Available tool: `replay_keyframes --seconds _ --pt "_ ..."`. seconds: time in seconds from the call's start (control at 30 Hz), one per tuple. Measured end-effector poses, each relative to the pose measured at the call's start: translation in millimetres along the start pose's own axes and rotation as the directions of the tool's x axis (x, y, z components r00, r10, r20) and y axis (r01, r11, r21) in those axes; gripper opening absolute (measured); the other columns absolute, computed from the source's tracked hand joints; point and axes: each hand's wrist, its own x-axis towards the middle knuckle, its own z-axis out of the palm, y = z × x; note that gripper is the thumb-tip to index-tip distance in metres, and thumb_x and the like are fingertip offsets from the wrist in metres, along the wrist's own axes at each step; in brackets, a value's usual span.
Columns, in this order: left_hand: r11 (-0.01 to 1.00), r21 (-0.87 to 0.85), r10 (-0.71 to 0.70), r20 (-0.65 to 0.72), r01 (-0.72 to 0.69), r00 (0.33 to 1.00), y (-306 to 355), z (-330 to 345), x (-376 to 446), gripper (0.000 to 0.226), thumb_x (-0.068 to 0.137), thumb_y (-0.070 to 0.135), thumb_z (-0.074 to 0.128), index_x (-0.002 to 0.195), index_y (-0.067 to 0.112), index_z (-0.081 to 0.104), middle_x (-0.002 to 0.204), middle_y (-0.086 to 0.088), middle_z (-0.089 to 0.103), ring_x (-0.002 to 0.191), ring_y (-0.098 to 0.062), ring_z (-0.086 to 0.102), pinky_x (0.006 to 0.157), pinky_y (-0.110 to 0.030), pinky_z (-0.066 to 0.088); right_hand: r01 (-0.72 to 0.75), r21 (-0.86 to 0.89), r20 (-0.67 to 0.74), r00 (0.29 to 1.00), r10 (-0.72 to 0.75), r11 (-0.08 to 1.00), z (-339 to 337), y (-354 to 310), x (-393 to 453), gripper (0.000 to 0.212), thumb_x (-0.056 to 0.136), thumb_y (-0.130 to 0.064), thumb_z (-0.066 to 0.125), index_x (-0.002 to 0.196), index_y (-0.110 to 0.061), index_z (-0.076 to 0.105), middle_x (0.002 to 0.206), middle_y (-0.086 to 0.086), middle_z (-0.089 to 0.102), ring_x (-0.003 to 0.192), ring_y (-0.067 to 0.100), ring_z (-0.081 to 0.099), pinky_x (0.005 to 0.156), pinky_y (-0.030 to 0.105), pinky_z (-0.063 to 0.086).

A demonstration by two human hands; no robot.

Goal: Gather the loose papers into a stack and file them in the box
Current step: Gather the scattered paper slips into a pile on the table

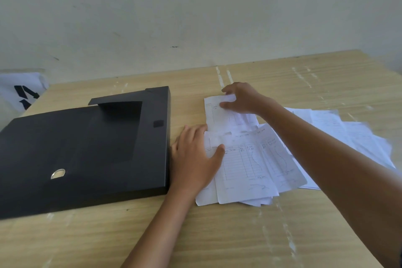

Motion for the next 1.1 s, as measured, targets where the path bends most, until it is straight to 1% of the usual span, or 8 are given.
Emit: replay_keyframes --seconds 0.17,0.37,0.5,0.6,0.77,0.93,1.03,1.1 --pt "0.999 0.041 0.011 0.002 -0.012 1.0 2 2 -1 0.063 0.092 0.066 0.042 0.144 0.03 0.046 0.151 0.015 0.045 0.153 -0.017 0.028 0.124 -0.047 0.025 0.077 -0.062 0.033 0.997 -0.075 0.995 4 -13 -11 0.047 0.087 -0.038 0.072 0.127 -0.015 0.064 0.131 0.003 0.062 0.127 0.022 0.051 0.102 0.031 0.037" --pt "0.999 0.036 0.016 -0.016 -0.016 1.0 1 3 -2 0.051 0.095 0.059 0.048 0.137 0.03 0.05 0.148 0.015 0.047 0.154 -0.018 0.026 0.123 -0.045 0.025 0.072 -0.08 0.021 0.997 -0.071 0.994 -3 -12 -15 0.031 0.084 -0.028 0.077 0.112 -0.013 0.074 0.118 0.003 0.068 0.118 0.021 0.057 0.09 0.024 0.037" --pt "0.998 0.06 0.016 0.007 -0.016 1.0 1 4 -1 0.066 0.09 0.07 0.043 0.144 0.032 0.046 0.155 0.013 0.043 0.155 -0.018 0.026 0.124 -0.05 0.025 -0.027 0.019 -0.007 1.0 0.027 0.999 -11 -7 -12 0.019 0.083 -0.015 0.077 0.101 -0.012 0.078 0.104 0.003 0.072 0.102 0.017 0.064 0.073 0.014 0.04" --pt "0.997 0.069 0.013 0.002 -0.013 1.0 0 4 -1 0.073 0.087 0.077 0.04 0.145 0.032 0.045 0.153 0.013 0.044 0.151 -0.018 0.032 0.122 -0.05 0.028 -0.076 0.08 -0.004 0.997 0.076 0.994 -16 -7 -12 0.017 0.082 -0.014 0.077 0.099 -0.013 0.079 0.093 0.0 0.069 0.09 0.012 0.062 0.059 0.007 0.037" --pt "0.997 0.073 0.025 -0.006 -0.025 1.0 0 5 -1 0.075 0.084 0.081 0.043 0.142 0.034 0.045 0.152 0.014 0.044 0.152 -0.018 0.029 0.123 -0.049 0.025 -0.1 0.068 0.043 0.994 0.097 0.993 -16 -6 -16 0.016 0.084 -0.017 0.076 0.1 -0.014 0.079 0.093 -0.001 0.068 0.089 0.012 0.06 0.061 0.012 0.04" --pt "0.996 0.077 0.032 0.008 -0.033 0.999 2 3 -2 0.082 0.08 0.084 0.048 0.144 0.034 0.043 0.155 0.013 0.042 0.154 -0.02 0.026 0.124 -0.049 0.022 -0.114 0.142 -0.027 0.992 0.119 0.983 -18 -6 -15 0.014 0.083 -0.014 0.077 0.097 -0.014 0.079 0.093 0.0 0.069 0.085 0.012 0.06 0.054 0.01 0.038" --pt "0.996 0.079 0.027 0.015 -0.028 1.0 1 2 -3 0.083 0.081 0.083 0.049 0.146 0.032 0.042 0.157 0.012 0.04 0.156 -0.02 0.021 0.125 -0.048 0.019 -0.118 0.153 -0.087 0.987 0.133 0.981 -17 -6 -14 0.014 0.082 -0.012 0.076 0.095 -0.013 0.08 0.098 0.003 0.073 0.087 0.012 0.06 0.059 0.011 0.041" --pt "0.996 0.083 0.022 0.021 -0.023 1.0 1 2 -3 0.084 0.081 0.083 0.048 0.148 0.032 0.041 0.159 0.012 0.038 0.157 -0.02 0.02 0.126 -0.048 0.018 -0.149 0.167 -0.128 0.977 0.171 0.975 -15 -5 -13 0.014 0.083 -0.011 0.074 0.095 -0.013 0.08 0.1 0.004 0.075 0.088 0.013 0.062 0.067 0.018 0.047"
